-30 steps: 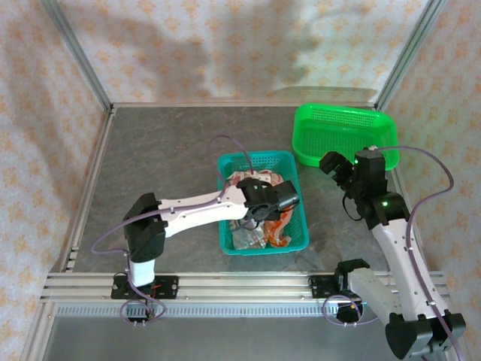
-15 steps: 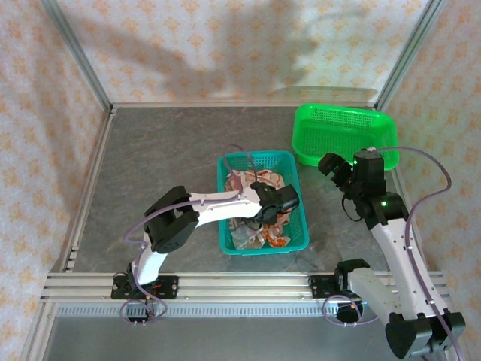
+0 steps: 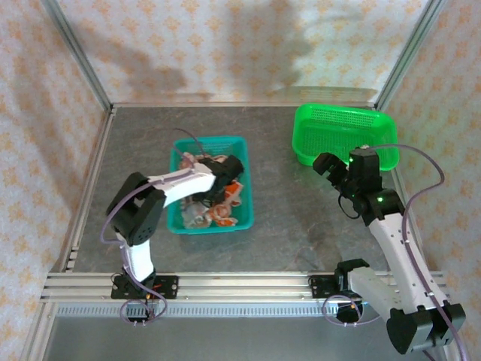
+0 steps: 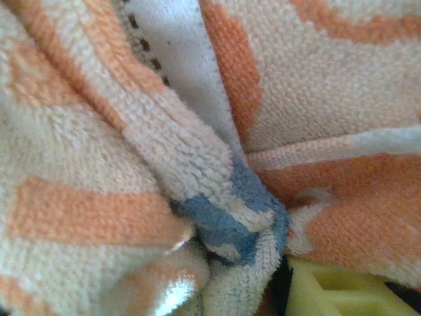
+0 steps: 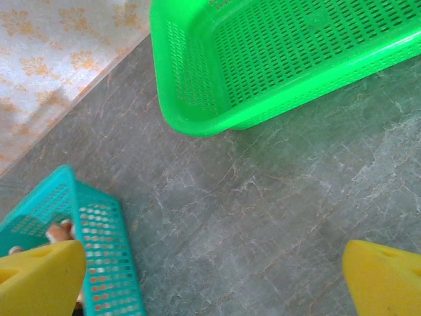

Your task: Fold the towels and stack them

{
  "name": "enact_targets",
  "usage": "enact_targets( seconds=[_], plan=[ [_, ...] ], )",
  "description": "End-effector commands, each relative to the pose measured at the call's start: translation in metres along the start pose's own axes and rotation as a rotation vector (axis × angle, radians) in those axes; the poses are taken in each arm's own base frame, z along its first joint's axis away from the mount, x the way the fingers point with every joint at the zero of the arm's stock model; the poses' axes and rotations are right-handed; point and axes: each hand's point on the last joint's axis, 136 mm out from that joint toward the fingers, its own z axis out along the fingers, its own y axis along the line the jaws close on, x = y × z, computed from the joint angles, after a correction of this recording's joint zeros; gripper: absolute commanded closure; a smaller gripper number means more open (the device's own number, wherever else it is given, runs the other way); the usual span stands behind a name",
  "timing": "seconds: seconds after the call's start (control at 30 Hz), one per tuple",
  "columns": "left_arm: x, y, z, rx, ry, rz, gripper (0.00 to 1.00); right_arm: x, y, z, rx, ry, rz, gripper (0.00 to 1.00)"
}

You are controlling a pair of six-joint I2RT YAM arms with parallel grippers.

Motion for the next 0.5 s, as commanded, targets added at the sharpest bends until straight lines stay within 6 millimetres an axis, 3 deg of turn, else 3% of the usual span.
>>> enact_targets(
  seconds=[0.0, 0.17, 0.23, 0.37, 0.47],
  plan=[
    [-0.004, 0.064, 0.008, -0.147, 0.034, 0.111, 0.49, -0.008, 0.015, 0.001, -0.042, -0.014, -0.008, 0.01],
    [-0.018, 0.123, 0.024, -0.226, 0.081, 0.057, 0.46, -0.006, 0.022, 0.007, -0.052, -0.001, -0.016, 0.01],
    [-0.022, 0.133, 0.019, -0.218, 0.078, 0.029, 0.43, -0.007, 0.023, 0.009, -0.052, -0.001, -0.020, 0.01],
    [-0.035, 0.124, -0.013, -0.088, 0.021, -0.064, 0.38, -0.007, 0.026, 0.011, -0.058, 0.001, -0.021, 0.01],
    [-0.043, 0.113, -0.035, 0.037, -0.011, -0.162, 0.40, -0.007, 0.031, 0.012, -0.075, 0.001, -0.029, 0.01]
  ],
)
